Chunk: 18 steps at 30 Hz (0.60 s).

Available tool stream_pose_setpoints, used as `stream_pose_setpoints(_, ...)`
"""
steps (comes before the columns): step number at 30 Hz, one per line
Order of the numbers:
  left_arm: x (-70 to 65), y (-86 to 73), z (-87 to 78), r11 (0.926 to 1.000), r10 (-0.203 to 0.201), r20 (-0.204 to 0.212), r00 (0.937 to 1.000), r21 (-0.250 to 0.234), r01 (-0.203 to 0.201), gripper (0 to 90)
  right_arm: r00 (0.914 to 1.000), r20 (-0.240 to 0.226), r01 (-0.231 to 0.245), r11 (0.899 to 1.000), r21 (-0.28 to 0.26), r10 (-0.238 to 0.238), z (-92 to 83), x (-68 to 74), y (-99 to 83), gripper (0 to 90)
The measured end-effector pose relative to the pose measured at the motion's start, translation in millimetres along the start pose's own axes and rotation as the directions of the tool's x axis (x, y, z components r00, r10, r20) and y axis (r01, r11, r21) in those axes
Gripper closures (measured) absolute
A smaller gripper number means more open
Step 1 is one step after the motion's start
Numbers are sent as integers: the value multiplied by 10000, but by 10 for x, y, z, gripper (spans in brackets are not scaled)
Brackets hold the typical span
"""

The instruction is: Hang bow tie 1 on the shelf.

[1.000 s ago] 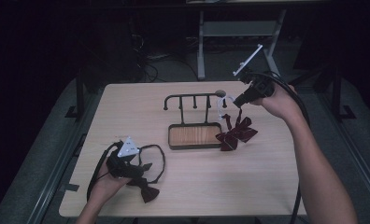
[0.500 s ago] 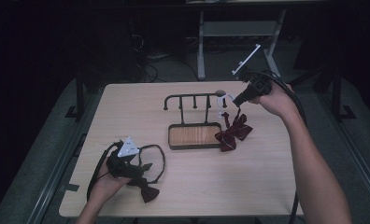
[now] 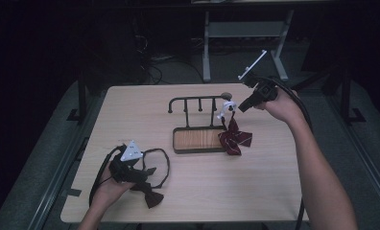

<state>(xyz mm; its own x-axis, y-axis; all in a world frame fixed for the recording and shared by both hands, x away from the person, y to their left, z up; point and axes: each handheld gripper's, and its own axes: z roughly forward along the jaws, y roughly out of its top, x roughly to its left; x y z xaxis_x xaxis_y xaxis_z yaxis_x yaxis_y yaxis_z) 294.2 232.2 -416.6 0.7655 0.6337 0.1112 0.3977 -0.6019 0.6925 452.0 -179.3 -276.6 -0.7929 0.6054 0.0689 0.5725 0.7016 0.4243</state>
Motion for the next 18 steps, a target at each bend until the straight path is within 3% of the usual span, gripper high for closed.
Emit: stream_pose_setpoints(18, -4, -3, 18, 10000, -8, 49, 10000, 56, 8, 291, 9988, -486, 96, 9997, -225, -107, 99, 33, -203, 753)
